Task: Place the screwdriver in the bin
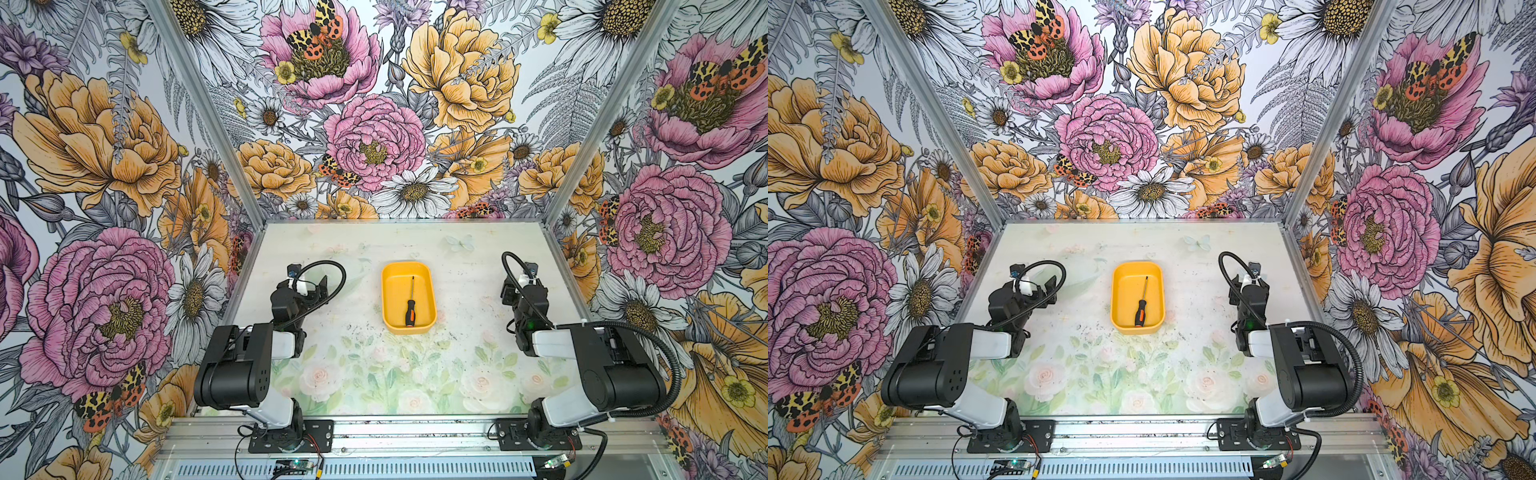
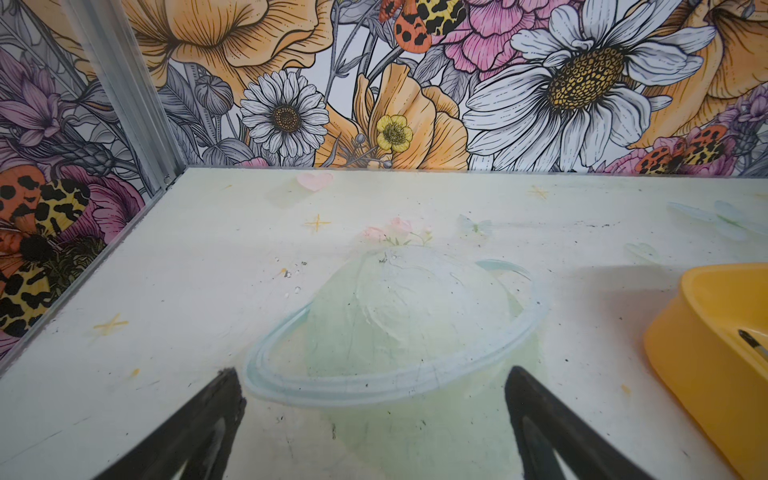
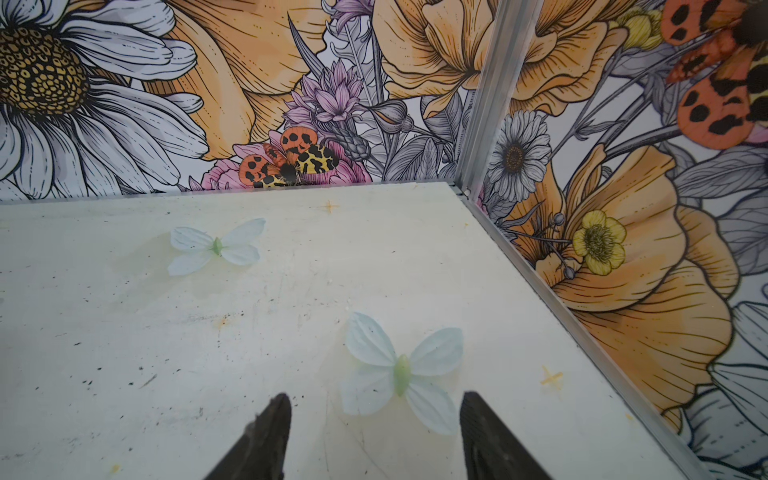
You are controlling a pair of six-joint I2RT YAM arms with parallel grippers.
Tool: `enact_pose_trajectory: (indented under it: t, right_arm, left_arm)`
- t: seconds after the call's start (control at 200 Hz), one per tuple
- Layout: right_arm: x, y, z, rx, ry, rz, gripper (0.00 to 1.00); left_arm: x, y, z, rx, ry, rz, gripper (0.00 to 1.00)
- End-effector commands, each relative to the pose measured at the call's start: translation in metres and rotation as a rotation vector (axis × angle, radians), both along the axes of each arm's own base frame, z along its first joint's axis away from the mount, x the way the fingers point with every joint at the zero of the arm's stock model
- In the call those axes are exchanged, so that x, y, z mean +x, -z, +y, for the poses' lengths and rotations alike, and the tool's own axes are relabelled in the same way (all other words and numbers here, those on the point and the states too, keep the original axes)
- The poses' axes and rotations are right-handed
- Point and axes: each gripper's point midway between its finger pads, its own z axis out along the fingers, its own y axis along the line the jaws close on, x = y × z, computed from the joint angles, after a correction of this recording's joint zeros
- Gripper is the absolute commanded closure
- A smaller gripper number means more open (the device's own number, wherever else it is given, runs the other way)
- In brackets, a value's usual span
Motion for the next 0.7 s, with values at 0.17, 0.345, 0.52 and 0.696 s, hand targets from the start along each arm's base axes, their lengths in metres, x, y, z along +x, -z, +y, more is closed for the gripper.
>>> enact_pose_trajectory:
  t: [0.17,0.345,0.52,0.696]
  right_arm:
    - [-0.0001,-0.0007,-0.0052,0.003,0.023,-0.016,0.26]
    - [-0.0002,0.0007,-0.0050,0.004,0.022,-0.011,0.15]
    - [0.0004,0.0000,-0.0056,0.006,0.022,-0.012,0.09]
    - [0.0007,0.0004,-0.0056,0.008,0.018,-0.010,0.01]
  left_arm:
    - [0.0045,-0.0091,0.0095,-0.010,-0.056,-0.030,0.01]
    - [0.0043,-0.0089,0.0131,-0.012,-0.078,-0.029,0.01]
    - [0.0045,-0.0091,0.0127,-0.012,-0.079,-0.030,0.01]
    - [0.0042,-0.0085,0.0129,-0.010,-0.080,-0.028,0.01]
